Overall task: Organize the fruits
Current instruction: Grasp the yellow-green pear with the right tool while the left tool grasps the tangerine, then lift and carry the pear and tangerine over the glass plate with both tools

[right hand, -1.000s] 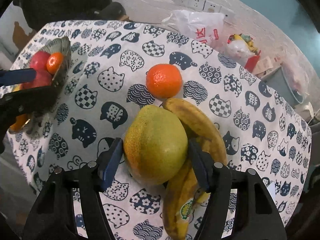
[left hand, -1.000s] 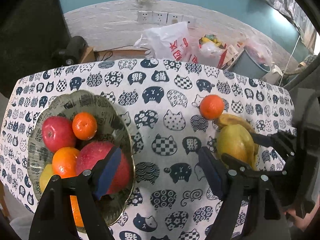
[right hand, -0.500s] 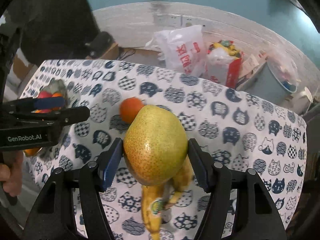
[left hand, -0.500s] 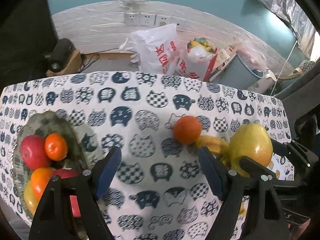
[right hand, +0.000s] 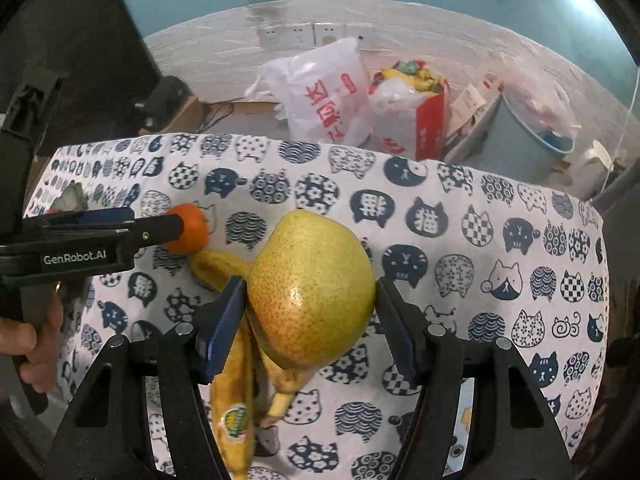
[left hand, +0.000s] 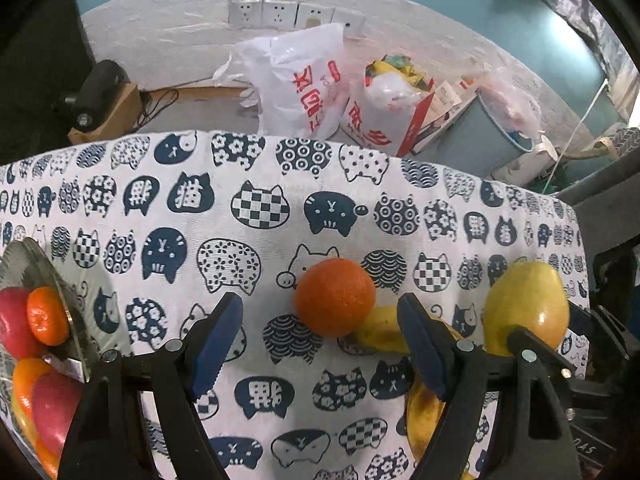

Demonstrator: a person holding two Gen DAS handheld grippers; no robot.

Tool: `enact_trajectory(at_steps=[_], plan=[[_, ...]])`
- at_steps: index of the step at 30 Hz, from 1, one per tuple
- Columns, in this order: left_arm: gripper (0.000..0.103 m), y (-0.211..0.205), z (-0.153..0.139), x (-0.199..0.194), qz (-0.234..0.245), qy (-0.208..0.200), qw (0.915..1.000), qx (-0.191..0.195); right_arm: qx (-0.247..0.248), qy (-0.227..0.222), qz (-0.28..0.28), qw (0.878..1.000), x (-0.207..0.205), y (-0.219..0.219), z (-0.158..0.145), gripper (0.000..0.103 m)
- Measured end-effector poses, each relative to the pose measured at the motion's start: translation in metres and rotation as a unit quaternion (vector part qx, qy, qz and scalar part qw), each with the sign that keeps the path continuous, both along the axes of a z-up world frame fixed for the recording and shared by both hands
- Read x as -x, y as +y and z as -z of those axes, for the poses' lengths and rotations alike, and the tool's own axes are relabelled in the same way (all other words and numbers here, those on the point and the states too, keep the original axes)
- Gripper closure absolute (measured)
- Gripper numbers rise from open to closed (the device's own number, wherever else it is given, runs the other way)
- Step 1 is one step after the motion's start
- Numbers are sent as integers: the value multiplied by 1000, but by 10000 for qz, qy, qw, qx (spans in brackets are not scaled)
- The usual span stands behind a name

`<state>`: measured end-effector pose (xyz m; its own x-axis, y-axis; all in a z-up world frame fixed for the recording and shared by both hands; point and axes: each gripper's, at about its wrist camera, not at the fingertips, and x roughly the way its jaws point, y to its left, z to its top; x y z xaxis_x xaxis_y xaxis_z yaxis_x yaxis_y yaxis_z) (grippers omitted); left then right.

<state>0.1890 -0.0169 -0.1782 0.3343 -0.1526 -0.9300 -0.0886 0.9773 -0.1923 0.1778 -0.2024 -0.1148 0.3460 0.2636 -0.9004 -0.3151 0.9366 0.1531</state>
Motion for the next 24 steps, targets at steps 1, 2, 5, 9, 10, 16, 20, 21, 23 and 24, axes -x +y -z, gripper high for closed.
enact_trajectory(at_steps=[1,2,5,9,10,16,20,21,23,24], plan=[[22,0,3,-2,-18,28,10000,22,-8,14,21,10000,-1,-2,1,37],[22,0,6,-3,-33,58,10000,50,-15,28,41,10000,-2,-3,3,37],[22,-1,14,-8,-67,125,9998,114,-26,59,90,9999,-6,-8,6,37],[23,-5,20,-10,4,156,9998,106,-48,98,128,9999,-9,-10,9,37],[31,-7,21,-11,44,157,9998,123,-54,108,130,9998,-10,-10,10,37],[54,-13,24,-7,304,84,9995,13,-57,127,111,9998,-12,-7,12,37],[54,-15,19,-3,386,-38,9992,-110,-46,108,80,9999,-13,-3,11,37],[54,-15,16,-2,399,-76,9991,-126,-45,98,68,9999,-12,-1,10,37],[54,-15,8,1,421,-171,9989,-147,-57,78,46,9999,-12,2,7,37],[54,-14,4,2,434,-219,9987,-161,-61,61,36,10000,-12,3,6,37]])
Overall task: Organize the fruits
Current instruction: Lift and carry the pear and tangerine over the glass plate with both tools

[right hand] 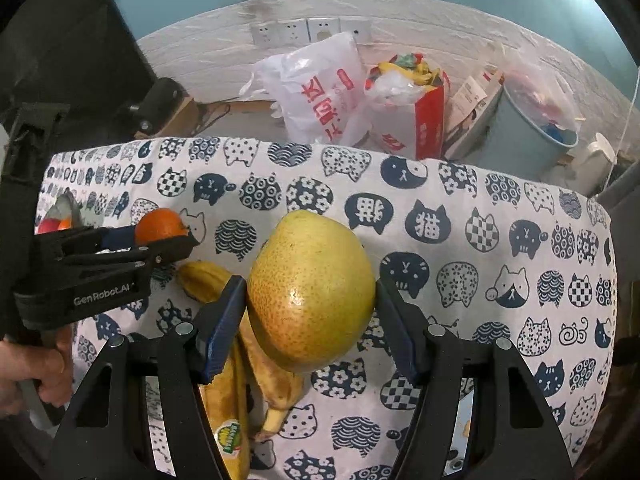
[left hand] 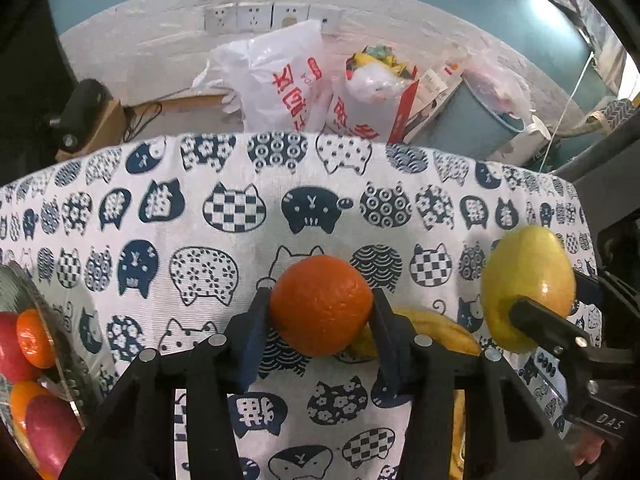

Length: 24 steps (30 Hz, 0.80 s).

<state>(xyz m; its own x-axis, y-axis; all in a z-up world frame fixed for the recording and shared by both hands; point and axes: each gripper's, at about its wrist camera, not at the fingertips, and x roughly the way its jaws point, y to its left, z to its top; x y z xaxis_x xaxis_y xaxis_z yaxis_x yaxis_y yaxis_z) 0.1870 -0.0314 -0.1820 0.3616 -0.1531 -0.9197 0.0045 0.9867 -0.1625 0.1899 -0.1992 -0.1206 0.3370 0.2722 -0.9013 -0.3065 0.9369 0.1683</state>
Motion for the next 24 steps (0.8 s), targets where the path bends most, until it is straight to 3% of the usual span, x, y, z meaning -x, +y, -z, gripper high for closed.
enact_trajectory(at_steps=[24], plan=[[54,45,-81,53,-192,-828,9963,-79,-103,-501,-410,9978,14,55,-50,37]])
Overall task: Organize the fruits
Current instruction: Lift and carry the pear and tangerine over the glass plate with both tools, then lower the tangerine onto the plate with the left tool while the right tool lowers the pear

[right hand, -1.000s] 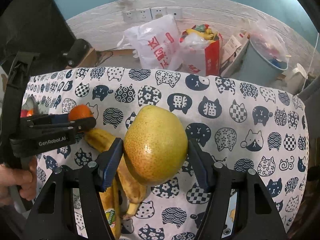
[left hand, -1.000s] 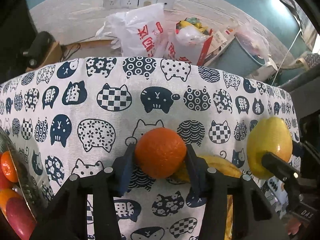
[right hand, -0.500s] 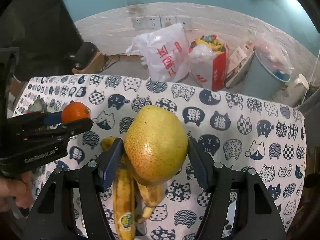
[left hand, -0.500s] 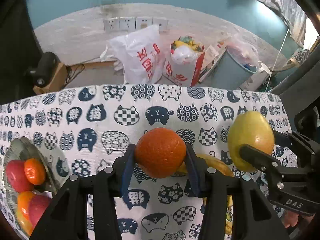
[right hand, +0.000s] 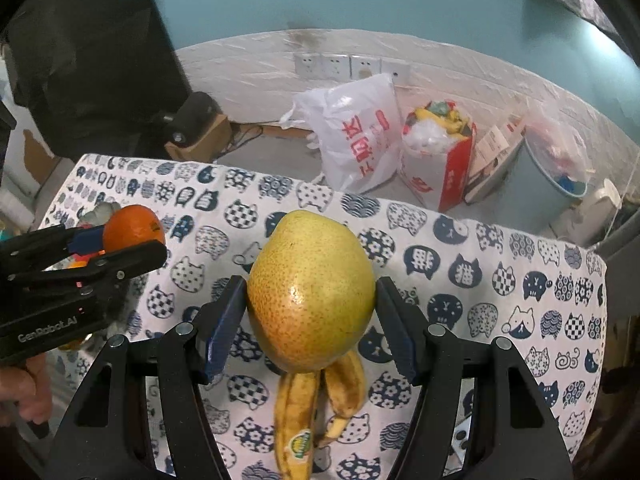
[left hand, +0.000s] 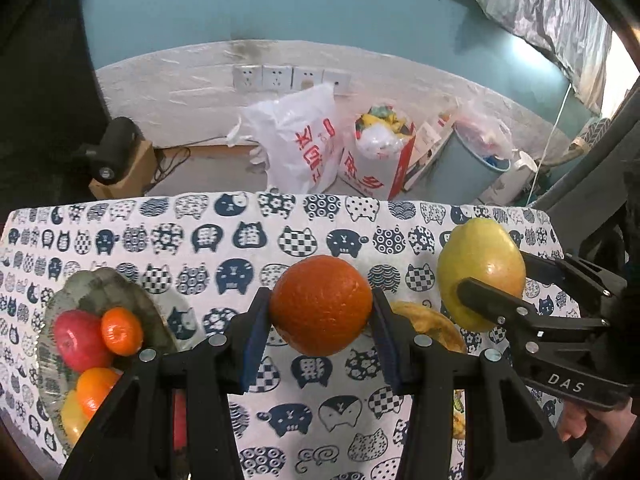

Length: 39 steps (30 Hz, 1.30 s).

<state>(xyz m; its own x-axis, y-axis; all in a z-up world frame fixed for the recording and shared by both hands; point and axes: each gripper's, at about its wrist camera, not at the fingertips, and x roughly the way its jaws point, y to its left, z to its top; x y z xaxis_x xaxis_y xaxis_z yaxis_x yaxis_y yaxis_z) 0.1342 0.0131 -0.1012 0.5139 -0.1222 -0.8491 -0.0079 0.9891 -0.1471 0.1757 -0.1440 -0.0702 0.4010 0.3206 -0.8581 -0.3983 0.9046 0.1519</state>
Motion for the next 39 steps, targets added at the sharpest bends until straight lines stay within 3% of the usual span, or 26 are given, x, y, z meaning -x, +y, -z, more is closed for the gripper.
enact_trajectory(at_steps=[19,39], plan=[[54,67,-27,48,-517,-257,9983,41,-50,-263,-570,9980,21,70,-30,37],[54,157,-16,87,-1257,-192,9918,163,-44,-144,-1211,9925,30,162,-25,37]])
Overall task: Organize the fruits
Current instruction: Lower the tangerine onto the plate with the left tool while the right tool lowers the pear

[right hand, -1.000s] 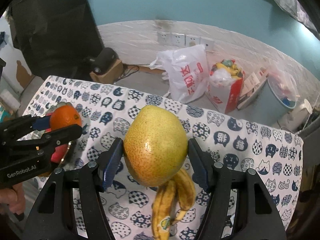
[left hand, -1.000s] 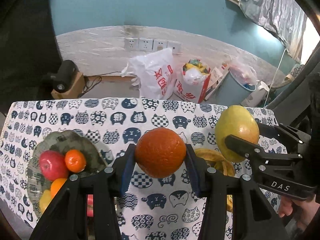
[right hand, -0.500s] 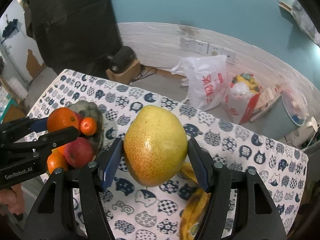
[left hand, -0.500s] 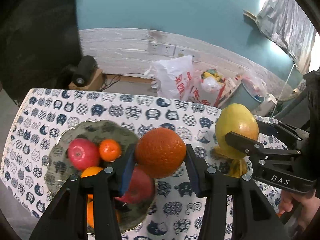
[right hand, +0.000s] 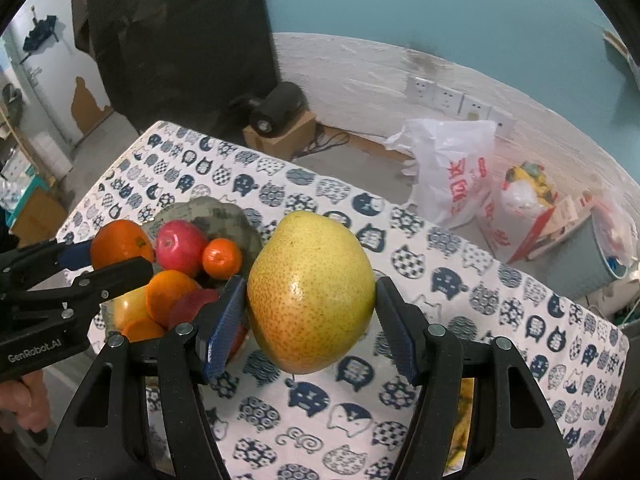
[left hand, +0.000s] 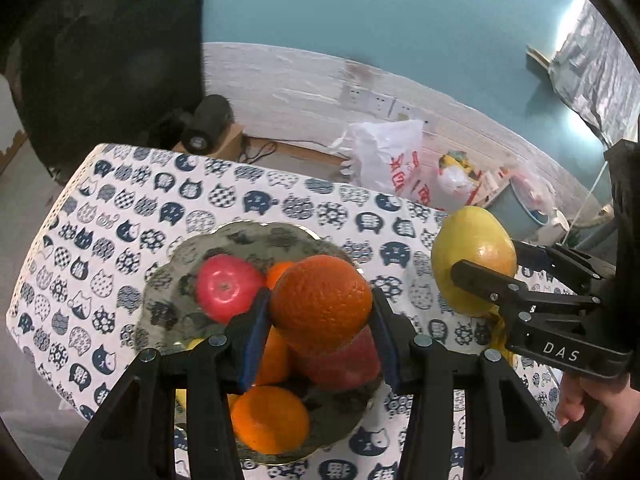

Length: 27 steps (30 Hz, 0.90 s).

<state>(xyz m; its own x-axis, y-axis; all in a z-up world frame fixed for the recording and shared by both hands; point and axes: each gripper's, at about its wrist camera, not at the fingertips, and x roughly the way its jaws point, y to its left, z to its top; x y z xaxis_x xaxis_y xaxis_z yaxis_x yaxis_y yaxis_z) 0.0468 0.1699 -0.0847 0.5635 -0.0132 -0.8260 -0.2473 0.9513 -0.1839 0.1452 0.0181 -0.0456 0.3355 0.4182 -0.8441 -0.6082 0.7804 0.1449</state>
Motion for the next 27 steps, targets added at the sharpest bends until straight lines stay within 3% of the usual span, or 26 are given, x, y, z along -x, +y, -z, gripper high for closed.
enact_trajectory(at_steps=[27], plan=[[54,91,60,18,-862,642,9942,102,347,238,-652,9970,0,101,43,37]])
